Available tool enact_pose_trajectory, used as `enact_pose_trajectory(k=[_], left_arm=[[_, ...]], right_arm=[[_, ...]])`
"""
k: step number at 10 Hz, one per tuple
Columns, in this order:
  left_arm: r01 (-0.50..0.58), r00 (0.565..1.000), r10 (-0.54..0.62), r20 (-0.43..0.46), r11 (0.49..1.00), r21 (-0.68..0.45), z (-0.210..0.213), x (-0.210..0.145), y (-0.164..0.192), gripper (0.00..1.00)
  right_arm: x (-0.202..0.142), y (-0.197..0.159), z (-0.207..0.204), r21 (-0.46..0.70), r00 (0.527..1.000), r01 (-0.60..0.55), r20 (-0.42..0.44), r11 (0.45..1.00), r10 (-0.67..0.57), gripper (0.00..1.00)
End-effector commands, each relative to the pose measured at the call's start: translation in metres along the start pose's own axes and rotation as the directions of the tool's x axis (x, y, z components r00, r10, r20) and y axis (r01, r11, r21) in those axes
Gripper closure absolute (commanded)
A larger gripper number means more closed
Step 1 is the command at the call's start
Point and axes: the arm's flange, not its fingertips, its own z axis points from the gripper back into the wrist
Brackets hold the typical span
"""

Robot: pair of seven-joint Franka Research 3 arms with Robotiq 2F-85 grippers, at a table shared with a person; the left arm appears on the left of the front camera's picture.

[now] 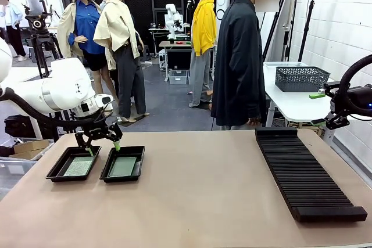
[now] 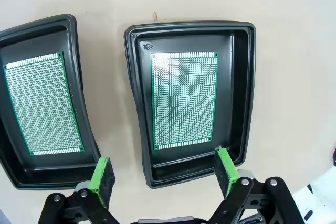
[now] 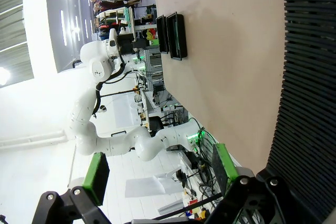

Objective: Inspect and transfer BCBs to ESD trays.
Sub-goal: Pick up the ESD tray and place it on the left side of the table.

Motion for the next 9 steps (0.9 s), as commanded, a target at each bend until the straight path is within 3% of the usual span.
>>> enact_pose_trajectory(k=[1, 6, 9], left_arm=[[0.000, 1.000, 0.000, 0.001, 1.000, 0.000, 0.000, 0.000, 0.000, 0.00], [0.000, 1.000, 0.000, 0.000, 1.000, 0.000, 0.000, 0.000, 0.000, 0.00], [0.024, 0.999, -0.032, -0.023, 0.956, -0.292, 0.035, -0.006, 0.037, 0.00]], right_arm=[[-0.003, 0.001, -0.003, -0.006, 1.000, 0.004, 0.010, 1.000, -0.004, 0.00], [-0.003, 0.001, -0.003, -0.006, 1.000, 0.004, 0.010, 1.000, -0.004, 0.00], [-0.003, 0.001, -0.003, -0.006, 1.000, 0.004, 0.010, 1.000, -0.004, 0.00]])
